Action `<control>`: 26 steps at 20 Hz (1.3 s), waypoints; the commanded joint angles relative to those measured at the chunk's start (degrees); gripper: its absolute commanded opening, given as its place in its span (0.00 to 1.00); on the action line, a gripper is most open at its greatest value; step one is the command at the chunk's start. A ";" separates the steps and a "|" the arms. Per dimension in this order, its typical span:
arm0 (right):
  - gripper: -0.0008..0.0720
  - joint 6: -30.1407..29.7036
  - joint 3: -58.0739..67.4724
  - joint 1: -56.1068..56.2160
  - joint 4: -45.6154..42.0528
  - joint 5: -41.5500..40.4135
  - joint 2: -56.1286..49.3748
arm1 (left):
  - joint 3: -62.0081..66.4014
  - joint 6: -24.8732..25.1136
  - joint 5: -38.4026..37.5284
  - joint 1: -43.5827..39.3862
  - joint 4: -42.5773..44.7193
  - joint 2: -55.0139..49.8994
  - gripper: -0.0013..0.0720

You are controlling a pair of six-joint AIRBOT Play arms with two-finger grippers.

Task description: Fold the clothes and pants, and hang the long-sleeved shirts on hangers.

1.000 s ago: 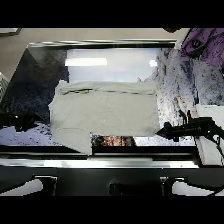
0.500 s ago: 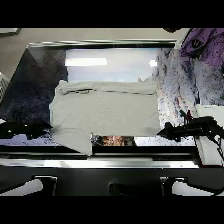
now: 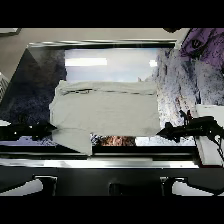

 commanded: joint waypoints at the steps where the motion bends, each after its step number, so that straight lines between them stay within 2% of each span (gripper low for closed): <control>1: 0.05 -0.11 0.07 0.00 -0.02 0.04 1.99 | -0.15 0.70 1.55 -2.47 0.31 -1.03 0.20; 2: 0.05 -0.09 0.07 0.00 -0.02 -0.04 2.86 | 0.00 0.72 1.81 -2.86 0.28 -0.96 0.04; 5: 0.05 -0.09 0.11 0.02 0.70 0.24 6.34 | 2.21 0.81 1.68 -3.50 -3.32 -0.63 0.04; 8: 0.05 1.51 4.74 4.83 0.61 1.77 9.88 | 10.49 -0.46 0.31 -6.97 -3.87 0.39 0.04; 13: 0.05 11.67 31.71 17.88 -12.57 6.03 10.75 | 38.23 -6.27 -1.51 -11.47 -2.73 2.38 0.04; 16: 0.05 17.38 52.54 21.44 -20.74 5.01 10.86 | 59.67 -12.44 -5.31 -11.67 1.33 2.64 0.04; 19: 0.05 20.52 70.53 21.31 -22.34 -1.31 13.11 | 75.49 -17.57 -9.51 -11.69 9.35 5.55 0.04; 21: 0.05 21.97 77.33 21.31 -22.88 -4.83 17.03 | 79.21 -18.75 -11.15 -11.67 12.76 10.67 0.04; 26: 0.05 26.71 77.85 21.31 -26.21 -7.39 32.72 | 76.17 -24.63 -11.45 -11.67 25.07 27.47 0.04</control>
